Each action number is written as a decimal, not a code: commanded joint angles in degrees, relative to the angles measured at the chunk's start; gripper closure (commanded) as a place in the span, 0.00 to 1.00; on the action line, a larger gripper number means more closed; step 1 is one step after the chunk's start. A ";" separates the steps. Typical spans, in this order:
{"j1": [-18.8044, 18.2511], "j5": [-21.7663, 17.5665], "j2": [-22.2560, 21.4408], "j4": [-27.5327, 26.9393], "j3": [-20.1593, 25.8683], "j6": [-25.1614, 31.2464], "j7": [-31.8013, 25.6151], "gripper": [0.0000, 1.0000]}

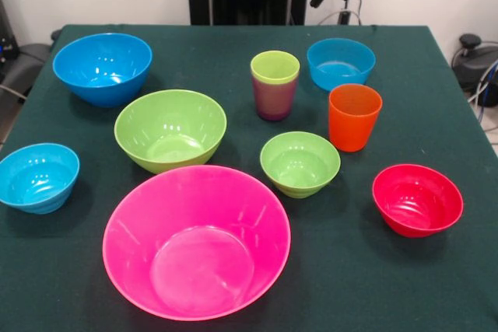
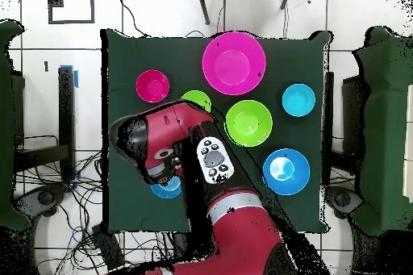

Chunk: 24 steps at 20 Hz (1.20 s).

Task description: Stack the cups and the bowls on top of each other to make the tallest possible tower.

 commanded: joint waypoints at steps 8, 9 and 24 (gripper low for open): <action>1.47 0.90 -0.63 7.10 -2.48 -10.34 9.29 0.00; 1.91 1.05 -0.58 7.42 -2.65 -10.94 9.93 0.00; 4.24 2.71 -2.04 10.84 -6.15 -15.94 10.10 0.00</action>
